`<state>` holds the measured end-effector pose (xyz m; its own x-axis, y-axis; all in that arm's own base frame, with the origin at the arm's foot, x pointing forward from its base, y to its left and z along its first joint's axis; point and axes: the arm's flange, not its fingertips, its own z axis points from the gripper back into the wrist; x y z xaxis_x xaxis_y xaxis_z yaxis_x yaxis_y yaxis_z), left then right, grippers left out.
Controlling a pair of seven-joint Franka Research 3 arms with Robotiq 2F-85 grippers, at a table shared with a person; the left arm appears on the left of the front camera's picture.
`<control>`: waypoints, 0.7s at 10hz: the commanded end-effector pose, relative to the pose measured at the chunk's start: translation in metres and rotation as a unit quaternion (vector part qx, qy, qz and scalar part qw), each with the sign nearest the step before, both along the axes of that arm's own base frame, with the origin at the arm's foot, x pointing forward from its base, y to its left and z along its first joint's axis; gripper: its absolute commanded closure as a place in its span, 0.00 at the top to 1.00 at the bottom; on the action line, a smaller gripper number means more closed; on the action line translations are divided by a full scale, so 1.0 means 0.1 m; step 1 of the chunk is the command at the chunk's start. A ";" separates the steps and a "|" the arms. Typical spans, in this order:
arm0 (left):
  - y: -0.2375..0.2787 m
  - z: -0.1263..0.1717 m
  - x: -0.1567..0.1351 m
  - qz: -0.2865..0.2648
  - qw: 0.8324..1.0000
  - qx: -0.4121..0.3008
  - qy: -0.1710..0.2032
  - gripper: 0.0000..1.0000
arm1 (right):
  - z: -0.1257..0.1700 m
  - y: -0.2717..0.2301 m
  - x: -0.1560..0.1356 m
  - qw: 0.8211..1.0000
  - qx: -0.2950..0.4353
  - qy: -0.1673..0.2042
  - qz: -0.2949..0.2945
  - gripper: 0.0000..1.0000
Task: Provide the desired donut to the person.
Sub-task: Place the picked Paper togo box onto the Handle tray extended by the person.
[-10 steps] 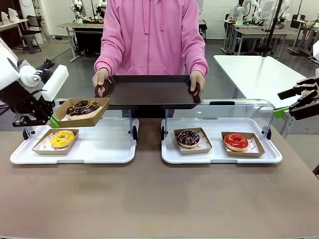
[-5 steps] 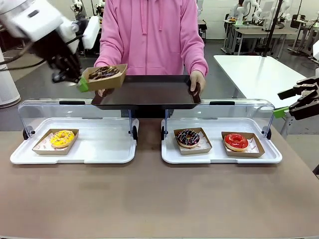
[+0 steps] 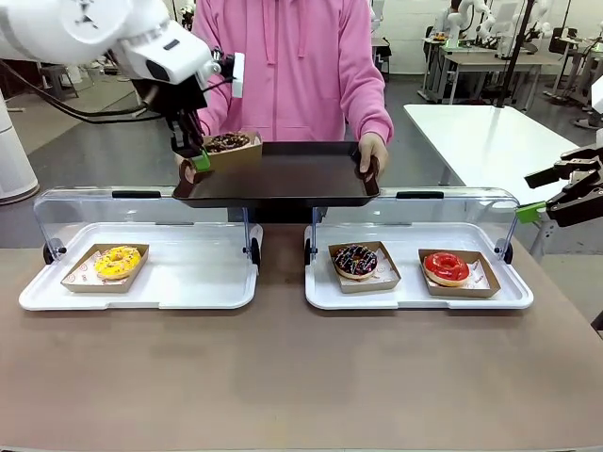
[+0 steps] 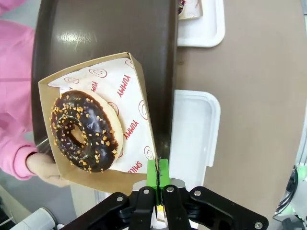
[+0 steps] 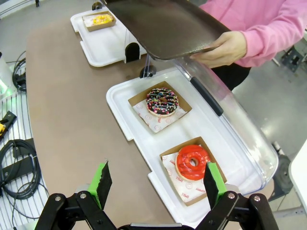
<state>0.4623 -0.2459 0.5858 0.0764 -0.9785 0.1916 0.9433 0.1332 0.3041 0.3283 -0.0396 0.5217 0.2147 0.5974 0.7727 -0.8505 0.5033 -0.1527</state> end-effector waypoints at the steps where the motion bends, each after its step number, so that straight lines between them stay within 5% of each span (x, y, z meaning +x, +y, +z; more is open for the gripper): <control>1: -0.07 -0.12 0.27 -0.012 1.000 0.022 0.007 0.01 | -0.01 0.02 0.03 1.000 0.013 0.000 -0.001 1.00; 7: -0.13 -0.37 0.53 -0.064 0.997 0.040 0.007 0.01 | -0.01 0.02 0.03 1.000 0.013 0.000 -0.001 1.00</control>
